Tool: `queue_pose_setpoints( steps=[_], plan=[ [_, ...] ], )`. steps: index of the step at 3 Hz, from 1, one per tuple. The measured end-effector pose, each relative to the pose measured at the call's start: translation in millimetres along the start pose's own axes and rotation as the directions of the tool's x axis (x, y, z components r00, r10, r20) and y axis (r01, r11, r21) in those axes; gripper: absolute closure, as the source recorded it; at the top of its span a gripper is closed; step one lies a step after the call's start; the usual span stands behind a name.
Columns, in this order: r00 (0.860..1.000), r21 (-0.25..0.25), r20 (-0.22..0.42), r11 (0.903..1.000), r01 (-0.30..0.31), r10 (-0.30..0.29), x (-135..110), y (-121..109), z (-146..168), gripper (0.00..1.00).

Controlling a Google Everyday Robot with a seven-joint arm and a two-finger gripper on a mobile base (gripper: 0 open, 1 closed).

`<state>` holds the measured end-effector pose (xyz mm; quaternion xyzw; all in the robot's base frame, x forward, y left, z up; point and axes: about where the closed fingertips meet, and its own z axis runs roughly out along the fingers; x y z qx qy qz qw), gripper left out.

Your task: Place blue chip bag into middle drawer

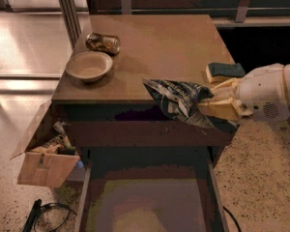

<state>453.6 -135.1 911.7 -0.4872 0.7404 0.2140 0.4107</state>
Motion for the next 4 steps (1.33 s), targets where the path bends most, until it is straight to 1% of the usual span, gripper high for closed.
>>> queue_pose_setpoints(
  steps=[1,2,3,4],
  plan=[
    [1.000,0.000,0.000,1.0000,0.000,0.000,0,0,0,1.00],
    [0.999,-0.040,-0.010,0.9980,-0.050,0.049,29,15,23,1.00],
    [0.992,-0.102,-0.027,0.9866,-0.127,0.125,78,50,60,1.00],
    [0.982,-0.164,-0.033,0.9684,-0.189,0.186,126,89,100,1.00]
  ],
)
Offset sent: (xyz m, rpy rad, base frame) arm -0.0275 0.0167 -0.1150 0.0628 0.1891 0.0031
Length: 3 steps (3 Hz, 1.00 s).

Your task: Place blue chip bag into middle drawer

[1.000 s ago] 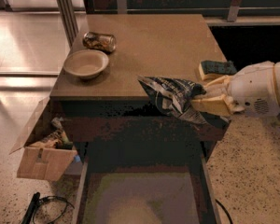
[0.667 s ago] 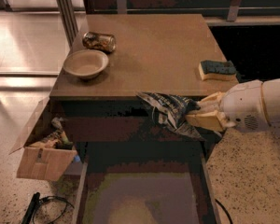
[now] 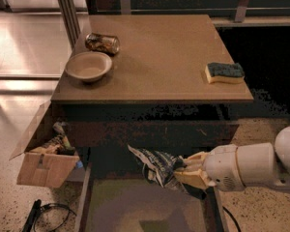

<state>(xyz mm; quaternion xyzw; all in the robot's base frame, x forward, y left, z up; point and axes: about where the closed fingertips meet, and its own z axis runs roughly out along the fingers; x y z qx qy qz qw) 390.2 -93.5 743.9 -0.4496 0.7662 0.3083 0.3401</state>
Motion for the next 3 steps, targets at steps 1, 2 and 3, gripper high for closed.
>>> queue_pose_setpoints(
  steps=[1,2,3],
  plan=[
    [1.000,-0.020,0.002,0.9998,-0.010,0.010,39,5,40,1.00],
    [1.000,0.002,-0.013,0.9998,0.019,-0.019,69,-11,79,1.00],
    [0.999,0.076,-0.030,0.9968,0.023,-0.021,100,-49,93,1.00]
  ],
)
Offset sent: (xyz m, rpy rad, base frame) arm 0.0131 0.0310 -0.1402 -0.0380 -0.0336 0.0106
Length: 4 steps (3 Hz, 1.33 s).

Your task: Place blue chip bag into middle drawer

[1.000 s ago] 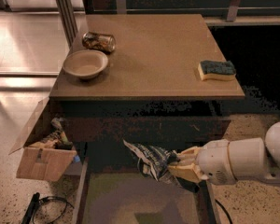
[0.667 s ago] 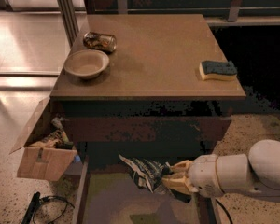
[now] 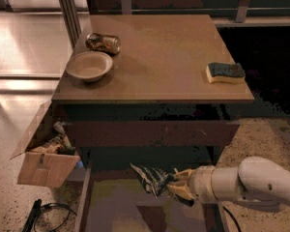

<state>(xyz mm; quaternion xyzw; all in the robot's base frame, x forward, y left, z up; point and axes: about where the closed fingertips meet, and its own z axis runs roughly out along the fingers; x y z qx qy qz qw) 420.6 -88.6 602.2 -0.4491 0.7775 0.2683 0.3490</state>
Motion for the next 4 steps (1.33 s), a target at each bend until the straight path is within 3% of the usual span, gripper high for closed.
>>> queue_pose_setpoints(
  steps=[2,4],
  plan=[
    [1.000,-0.020,-0.002,0.9996,-0.020,0.020,5,4,11,1.00],
    [0.994,-0.040,-0.057,0.9949,-0.093,0.090,54,-11,74,1.00]
  ],
)
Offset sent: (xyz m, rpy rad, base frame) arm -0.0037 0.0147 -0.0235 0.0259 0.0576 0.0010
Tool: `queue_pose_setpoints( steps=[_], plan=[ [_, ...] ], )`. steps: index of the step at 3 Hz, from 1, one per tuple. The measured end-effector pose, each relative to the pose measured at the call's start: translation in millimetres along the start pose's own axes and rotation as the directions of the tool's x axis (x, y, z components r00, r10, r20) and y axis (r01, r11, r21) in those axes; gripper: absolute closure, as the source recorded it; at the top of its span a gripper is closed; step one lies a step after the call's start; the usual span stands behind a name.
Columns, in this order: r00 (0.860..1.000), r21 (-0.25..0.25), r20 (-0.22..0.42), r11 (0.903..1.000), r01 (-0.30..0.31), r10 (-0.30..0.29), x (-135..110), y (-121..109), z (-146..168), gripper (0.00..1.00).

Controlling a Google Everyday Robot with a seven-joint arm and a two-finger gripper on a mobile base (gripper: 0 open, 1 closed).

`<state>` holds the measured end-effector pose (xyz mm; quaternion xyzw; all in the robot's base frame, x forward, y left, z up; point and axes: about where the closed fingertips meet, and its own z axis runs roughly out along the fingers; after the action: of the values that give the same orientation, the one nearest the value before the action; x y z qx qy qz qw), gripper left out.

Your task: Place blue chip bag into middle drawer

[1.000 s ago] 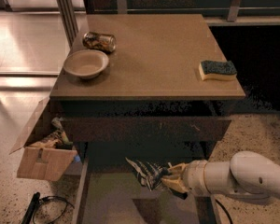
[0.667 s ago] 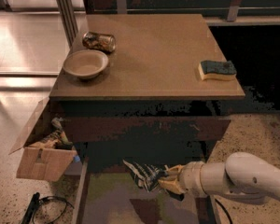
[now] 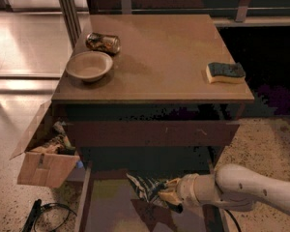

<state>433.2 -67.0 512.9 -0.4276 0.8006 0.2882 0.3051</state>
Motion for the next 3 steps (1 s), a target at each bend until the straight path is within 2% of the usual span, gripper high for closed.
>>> queue_pose_setpoints(
  steps=[1,2,3],
  plan=[
    [1.000,0.006,-0.018,0.9999,-0.013,0.013,19,-20,33,1.00],
    [0.999,0.053,-0.034,0.9986,-0.002,0.004,38,-63,75,1.00],
    [0.999,0.054,-0.033,0.9986,-0.004,0.006,39,-64,76,1.00]
  ],
)
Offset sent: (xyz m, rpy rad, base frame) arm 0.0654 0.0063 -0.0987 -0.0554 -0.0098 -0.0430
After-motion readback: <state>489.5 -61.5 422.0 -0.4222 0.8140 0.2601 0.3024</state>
